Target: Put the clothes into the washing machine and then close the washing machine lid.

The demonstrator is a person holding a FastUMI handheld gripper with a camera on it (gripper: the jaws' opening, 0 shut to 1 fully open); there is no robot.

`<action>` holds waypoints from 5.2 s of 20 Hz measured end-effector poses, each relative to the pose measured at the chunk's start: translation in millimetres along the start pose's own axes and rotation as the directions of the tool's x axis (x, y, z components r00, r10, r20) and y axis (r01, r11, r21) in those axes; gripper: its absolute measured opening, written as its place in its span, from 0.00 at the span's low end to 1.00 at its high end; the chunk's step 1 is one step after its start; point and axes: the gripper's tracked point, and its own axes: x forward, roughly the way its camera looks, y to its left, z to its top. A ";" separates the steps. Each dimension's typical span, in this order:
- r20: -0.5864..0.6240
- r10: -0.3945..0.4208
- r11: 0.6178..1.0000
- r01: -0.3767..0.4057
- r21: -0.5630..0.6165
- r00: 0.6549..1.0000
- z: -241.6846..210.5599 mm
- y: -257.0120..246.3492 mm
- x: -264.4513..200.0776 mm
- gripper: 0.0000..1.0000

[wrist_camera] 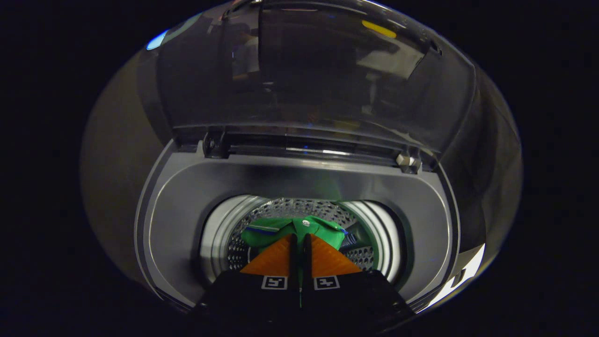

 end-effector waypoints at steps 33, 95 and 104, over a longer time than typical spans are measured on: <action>0.439 -0.012 0.990 -0.052 0.135 0.898 270.8 -50.0 -197.0 0.99; 0.492 -0.043 0.985 -0.047 0.169 0.869 201.8 -53.9 -204.2 1.00; 0.281 0.021 0.984 -0.071 0.166 0.959 99.7 -46.5 -146.5 1.00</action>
